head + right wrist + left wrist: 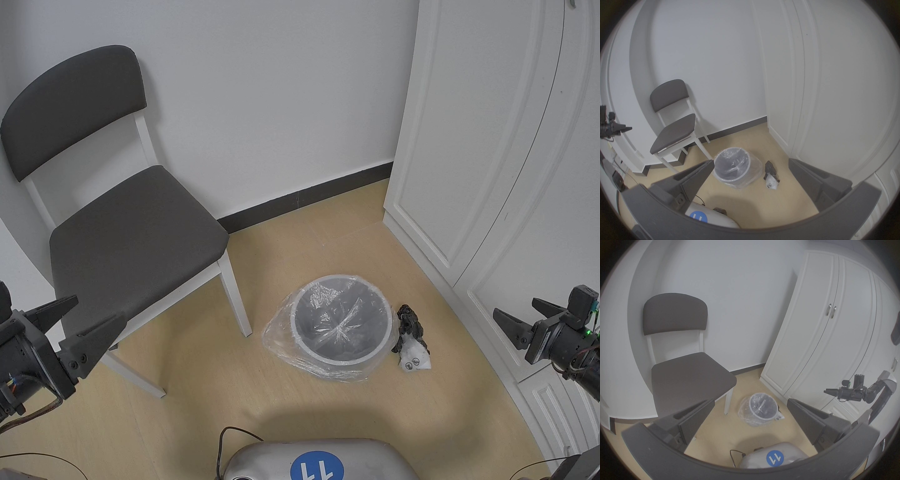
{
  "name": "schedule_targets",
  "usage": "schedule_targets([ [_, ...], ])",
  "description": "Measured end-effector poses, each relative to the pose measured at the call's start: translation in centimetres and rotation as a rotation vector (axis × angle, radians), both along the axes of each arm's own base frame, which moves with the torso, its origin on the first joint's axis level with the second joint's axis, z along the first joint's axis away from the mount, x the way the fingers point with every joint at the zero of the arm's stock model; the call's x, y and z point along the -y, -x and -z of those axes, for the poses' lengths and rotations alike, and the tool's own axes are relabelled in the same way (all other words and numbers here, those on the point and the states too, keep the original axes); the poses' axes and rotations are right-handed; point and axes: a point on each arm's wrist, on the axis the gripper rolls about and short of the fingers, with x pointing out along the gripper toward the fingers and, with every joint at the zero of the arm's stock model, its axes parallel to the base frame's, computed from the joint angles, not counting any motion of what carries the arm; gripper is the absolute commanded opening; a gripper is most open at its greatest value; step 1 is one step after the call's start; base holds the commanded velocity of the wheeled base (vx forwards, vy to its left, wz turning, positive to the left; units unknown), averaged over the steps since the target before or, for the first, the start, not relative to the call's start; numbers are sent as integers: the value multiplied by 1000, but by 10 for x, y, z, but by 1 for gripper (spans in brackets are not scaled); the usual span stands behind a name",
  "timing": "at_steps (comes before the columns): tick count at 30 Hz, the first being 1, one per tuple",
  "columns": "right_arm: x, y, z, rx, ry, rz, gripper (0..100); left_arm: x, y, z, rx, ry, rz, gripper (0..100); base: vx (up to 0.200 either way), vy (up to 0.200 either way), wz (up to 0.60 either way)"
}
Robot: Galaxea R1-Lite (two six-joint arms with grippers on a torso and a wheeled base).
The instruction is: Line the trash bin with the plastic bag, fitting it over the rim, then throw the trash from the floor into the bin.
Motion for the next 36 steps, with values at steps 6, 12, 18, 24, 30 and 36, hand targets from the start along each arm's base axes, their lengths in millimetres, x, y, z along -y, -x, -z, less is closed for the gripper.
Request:
schedule_targets([
  [6,-2,-26,-10,-124,-58,80,100,-1,-1,-4,62,50,-11,100,0,0,0],
  [12,-4,-76,-2,-305,-60,195,100,1,-11,-6,96,62,-55,100,0,0,0],
  [18,9,-109,32,-461,19,279,100,5,-28,2,61,31,-111,100,0,0,0],
  [24,16,-143,68,-595,-41,286,100,8,-35,16,7,-9,-128,100,0,0,0],
  [30,19,-176,104,-695,-189,238,100,7,-36,24,-17,-27,-135,100,0,0,0],
  [36,23,-209,141,-742,-247,266,100,7,-36,26,-21,-30,-137,100,0,0,0],
])
